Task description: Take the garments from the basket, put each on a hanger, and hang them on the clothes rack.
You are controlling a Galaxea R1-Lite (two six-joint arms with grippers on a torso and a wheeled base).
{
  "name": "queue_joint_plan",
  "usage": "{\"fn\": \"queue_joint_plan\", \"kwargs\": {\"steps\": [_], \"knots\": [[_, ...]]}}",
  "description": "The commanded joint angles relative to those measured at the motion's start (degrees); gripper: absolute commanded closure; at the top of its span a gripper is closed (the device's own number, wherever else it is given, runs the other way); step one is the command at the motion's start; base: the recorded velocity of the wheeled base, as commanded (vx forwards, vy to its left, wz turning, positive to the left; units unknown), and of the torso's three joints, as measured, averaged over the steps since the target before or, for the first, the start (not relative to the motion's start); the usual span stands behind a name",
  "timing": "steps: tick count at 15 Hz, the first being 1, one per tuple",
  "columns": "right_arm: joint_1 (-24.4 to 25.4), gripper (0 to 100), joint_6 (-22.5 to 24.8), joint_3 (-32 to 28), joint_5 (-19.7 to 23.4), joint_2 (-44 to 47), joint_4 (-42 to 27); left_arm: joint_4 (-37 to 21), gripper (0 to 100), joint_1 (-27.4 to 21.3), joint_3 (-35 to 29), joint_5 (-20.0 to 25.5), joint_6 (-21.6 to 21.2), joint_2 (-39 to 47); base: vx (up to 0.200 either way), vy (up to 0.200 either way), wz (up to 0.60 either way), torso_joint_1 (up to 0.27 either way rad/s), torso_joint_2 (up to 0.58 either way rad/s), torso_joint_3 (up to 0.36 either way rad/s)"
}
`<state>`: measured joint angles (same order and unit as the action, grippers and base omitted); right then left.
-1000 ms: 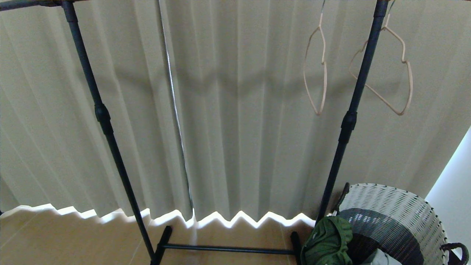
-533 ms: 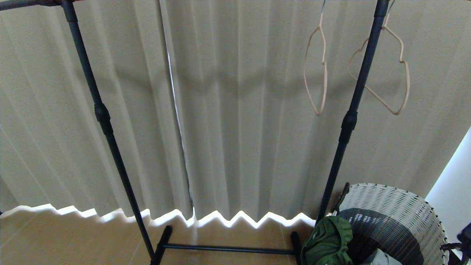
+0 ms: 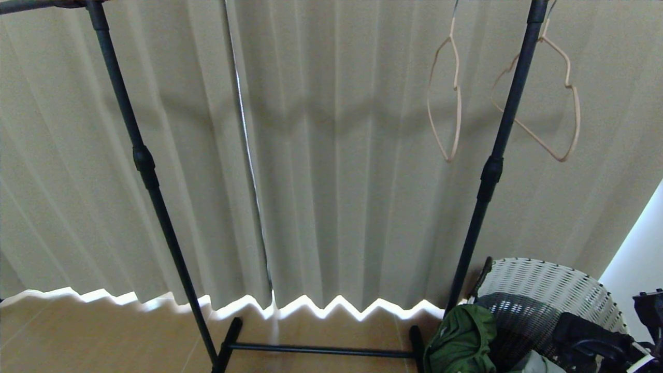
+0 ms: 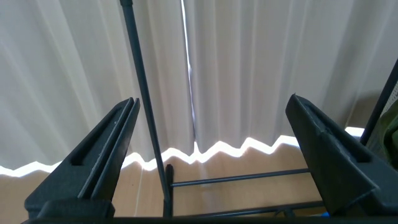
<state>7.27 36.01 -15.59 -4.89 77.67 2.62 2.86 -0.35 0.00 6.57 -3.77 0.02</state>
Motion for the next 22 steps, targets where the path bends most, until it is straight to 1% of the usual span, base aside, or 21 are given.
{"fn": "queue_joint_plan", "kwargs": {"steps": [1,2,4,5,8,13,17,18,19,20,22], "knots": [[1.4,0,-0.1,0.0,1.1,6.2,1.2,0.0,0,0.0,0.0,0.0,0.0,0.0,0.000,0.000,0.00,0.000,0.00,0.000],[1.5,0,-0.1,-0.1,1.1,7.9,1.2,0.0,0,0.0,0.0,0.0,0.0,0.0,0.000,0.000,0.00,0.000,0.00,0.000],[1.4,0,-0.4,0.1,1.0,11.4,4.0,0.0,0,0.0,0.0,0.0,0.0,0.0,0.000,0.000,0.00,0.000,0.00,0.000],[1.4,0,-0.9,0.1,0.9,14.3,7.0,0.0,0,0.0,0.0,0.0,0.0,0.0,0.000,0.000,0.00,0.000,0.00,0.000],[1.4,0,-1.1,0.0,0.2,18.9,10.7,0.0,0,0.0,0.0,0.0,0.0,0.0,0.000,0.000,0.00,0.000,0.00,0.000],[1.7,0,-1.1,-0.3,-0.2,21.7,11.3,0.0,0,0.0,0.0,0.0,0.0,0.0,0.000,0.000,0.00,0.000,0.00,0.000],[3.4,0,-1.4,-1.0,-0.4,23.0,11.5,0.0,0,0.0,0.0,0.0,0.0,0.0,0.000,0.000,0.00,0.000,0.00,0.000],[3.5,0,-1.6,-1.0,-1.5,23.8,12.8,0.0,0,0.0,0.0,0.0,0.0,0.0,0.000,0.000,0.00,0.000,0.00,0.000],[3.5,0,-1.7,-0.5,-5.1,24.9,14.6,0.0,0,0.0,0.0,0.0,0.0,0.0,0.000,0.000,0.00,0.000,0.00,0.000],[3.6,0,-1.8,-0.1,-7.2,25.6,15.6,0.0,0,0.0,0.0,0.0,0.0,0.0,0.000,0.000,0.00,0.000,0.00,0.000],[3.6,0,-1.8,0.4,-8.3,26.5,17.2,0.0,0,0.0,0.0,0.0,0.0,0.0,0.000,0.000,0.00,0.000,0.00,0.000]]}}
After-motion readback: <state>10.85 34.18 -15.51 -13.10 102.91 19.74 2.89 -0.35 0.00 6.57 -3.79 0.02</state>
